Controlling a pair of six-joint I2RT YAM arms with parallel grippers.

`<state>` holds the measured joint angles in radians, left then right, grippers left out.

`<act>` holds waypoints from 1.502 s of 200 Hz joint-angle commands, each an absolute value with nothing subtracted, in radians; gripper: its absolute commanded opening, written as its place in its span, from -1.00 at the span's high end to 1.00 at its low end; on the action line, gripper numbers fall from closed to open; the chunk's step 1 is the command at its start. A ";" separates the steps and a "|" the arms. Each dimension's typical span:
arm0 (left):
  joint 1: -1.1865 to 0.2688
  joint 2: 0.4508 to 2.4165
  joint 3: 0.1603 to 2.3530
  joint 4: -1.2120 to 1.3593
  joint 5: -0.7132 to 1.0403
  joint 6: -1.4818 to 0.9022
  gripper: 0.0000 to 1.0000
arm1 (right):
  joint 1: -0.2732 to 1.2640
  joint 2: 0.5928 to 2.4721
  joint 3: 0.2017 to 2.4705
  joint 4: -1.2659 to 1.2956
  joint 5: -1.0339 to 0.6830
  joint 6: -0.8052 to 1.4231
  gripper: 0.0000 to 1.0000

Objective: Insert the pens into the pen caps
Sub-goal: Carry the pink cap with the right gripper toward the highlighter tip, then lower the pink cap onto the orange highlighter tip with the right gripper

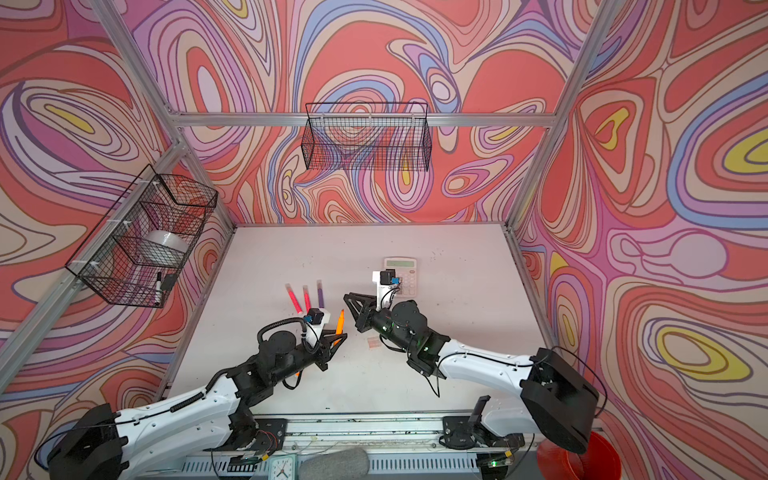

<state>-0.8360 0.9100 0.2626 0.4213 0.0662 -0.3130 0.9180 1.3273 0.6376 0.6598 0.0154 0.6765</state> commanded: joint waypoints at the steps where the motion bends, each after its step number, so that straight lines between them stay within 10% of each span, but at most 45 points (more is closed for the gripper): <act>1: -0.833 0.894 0.279 0.460 0.052 -0.331 1.00 | 0.925 1.357 0.654 0.719 -0.008 0.688 0.95; 300: -0.823 0.839 0.360 0.457 0.048 -0.339 1.00 | 1.006 1.442 0.579 0.845 0.046 0.632 0.84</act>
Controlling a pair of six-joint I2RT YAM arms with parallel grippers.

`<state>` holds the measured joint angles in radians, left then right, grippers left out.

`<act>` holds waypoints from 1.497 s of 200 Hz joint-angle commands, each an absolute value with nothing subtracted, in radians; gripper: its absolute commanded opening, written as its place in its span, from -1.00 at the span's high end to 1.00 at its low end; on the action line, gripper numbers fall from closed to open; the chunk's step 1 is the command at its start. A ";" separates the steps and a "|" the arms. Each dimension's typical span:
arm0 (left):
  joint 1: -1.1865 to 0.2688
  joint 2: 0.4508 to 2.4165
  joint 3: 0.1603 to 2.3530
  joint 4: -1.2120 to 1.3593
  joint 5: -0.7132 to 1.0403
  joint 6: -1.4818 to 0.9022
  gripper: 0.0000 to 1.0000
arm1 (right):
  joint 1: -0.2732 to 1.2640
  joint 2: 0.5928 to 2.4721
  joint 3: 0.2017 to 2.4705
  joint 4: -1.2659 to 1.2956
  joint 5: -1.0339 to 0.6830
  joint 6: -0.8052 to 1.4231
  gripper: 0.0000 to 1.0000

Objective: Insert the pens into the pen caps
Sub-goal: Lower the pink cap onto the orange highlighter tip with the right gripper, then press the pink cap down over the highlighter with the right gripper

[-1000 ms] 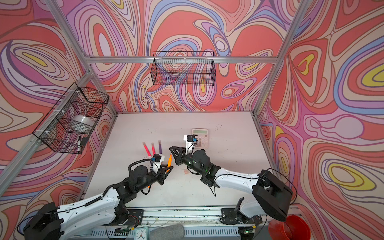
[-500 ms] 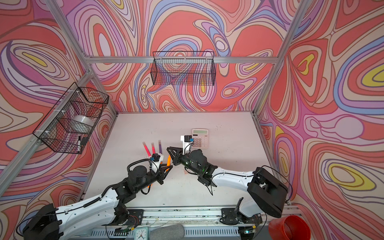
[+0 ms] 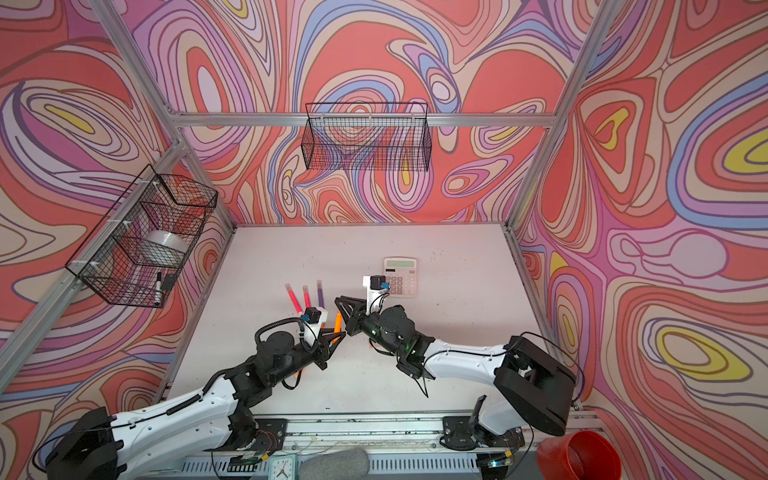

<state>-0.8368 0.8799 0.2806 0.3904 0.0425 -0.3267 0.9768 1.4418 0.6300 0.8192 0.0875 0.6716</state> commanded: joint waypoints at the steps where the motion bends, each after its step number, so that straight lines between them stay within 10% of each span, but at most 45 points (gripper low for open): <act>1: -0.824 0.837 0.362 0.456 0.048 -0.340 1.00 | 1.007 1.441 0.577 0.847 0.046 0.630 0.84; 84: -0.803 0.772 0.391 0.449 0.106 -0.350 1.00 | 1.028 1.420 0.506 0.950 0.004 0.581 0.58; 135: -0.803 0.743 0.372 0.444 0.154 -0.296 1.00 | 1.029 1.364 0.476 0.903 0.080 0.575 -0.22; 170: -0.803 0.737 0.349 0.417 0.152 -0.250 1.00 | 1.027 1.241 0.468 0.810 0.097 0.509 -0.41; 299: -0.802 0.814 0.287 0.493 0.262 -0.129 1.00 | 1.027 1.207 0.651 0.610 0.109 0.543 0.00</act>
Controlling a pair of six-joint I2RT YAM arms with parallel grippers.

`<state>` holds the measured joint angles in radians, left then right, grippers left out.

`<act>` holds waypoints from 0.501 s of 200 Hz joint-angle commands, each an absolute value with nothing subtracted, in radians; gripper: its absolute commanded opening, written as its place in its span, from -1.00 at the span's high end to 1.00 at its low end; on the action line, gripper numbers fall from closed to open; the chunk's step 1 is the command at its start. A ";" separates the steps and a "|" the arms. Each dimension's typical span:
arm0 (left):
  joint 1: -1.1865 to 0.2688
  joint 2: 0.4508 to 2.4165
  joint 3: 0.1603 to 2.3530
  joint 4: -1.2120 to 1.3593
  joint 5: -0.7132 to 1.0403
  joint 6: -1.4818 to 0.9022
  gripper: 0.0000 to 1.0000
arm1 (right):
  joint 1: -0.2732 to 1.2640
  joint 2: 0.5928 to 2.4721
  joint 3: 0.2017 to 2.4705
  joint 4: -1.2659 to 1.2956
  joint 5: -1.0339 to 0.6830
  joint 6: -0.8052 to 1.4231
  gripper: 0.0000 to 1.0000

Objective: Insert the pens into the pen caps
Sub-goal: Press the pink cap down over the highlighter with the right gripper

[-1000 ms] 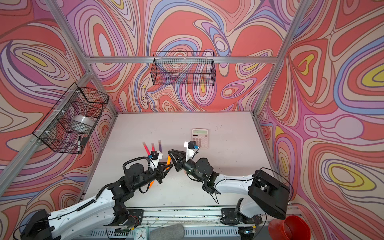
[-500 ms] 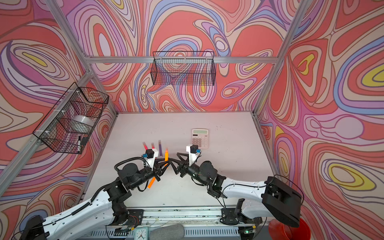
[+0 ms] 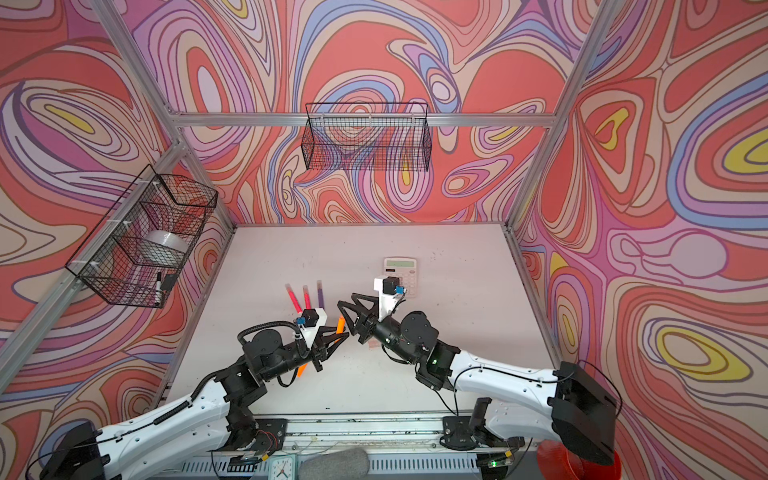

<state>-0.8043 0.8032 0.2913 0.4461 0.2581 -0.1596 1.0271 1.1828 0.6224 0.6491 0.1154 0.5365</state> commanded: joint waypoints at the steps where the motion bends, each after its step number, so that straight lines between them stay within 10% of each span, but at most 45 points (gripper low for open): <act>1: -0.802 0.815 0.287 0.493 0.262 -0.129 1.00 | 1.027 1.208 0.652 0.610 0.108 0.543 0.00; 100: -0.803 0.826 0.300 0.473 0.178 -0.115 1.00 | 1.028 1.261 0.701 0.543 0.069 0.560 0.96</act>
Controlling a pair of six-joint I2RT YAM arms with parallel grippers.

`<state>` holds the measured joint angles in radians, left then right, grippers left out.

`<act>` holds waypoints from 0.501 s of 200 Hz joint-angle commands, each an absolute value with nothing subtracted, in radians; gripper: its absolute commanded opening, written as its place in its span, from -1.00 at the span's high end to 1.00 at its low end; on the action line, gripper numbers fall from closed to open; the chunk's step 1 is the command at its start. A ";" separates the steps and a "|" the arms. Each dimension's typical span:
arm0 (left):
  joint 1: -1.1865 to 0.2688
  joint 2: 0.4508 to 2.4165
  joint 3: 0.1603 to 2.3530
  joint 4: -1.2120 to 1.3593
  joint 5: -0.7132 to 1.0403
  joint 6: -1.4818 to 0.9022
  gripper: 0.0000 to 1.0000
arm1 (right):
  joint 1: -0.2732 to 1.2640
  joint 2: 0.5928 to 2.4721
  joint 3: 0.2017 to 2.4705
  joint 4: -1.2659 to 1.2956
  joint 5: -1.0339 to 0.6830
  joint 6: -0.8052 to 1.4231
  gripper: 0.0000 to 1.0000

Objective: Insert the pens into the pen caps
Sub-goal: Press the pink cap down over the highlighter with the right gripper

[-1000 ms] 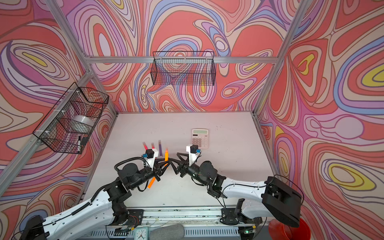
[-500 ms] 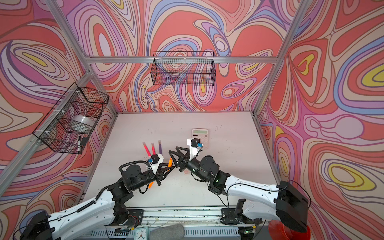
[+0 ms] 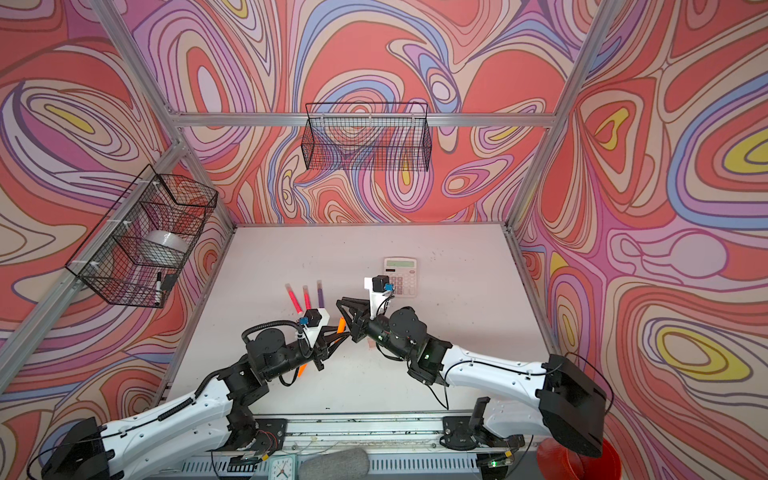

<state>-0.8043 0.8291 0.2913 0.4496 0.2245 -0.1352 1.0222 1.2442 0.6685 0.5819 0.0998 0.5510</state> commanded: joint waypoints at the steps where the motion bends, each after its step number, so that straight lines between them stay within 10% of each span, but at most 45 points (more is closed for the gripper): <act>1: -0.804 0.826 0.301 0.471 0.174 -0.114 1.00 | 1.027 1.260 0.702 0.541 0.067 0.559 0.97; 100: -0.799 0.798 0.392 0.724 -0.046 -0.027 1.00 | 1.046 1.334 0.670 0.495 0.020 0.574 1.00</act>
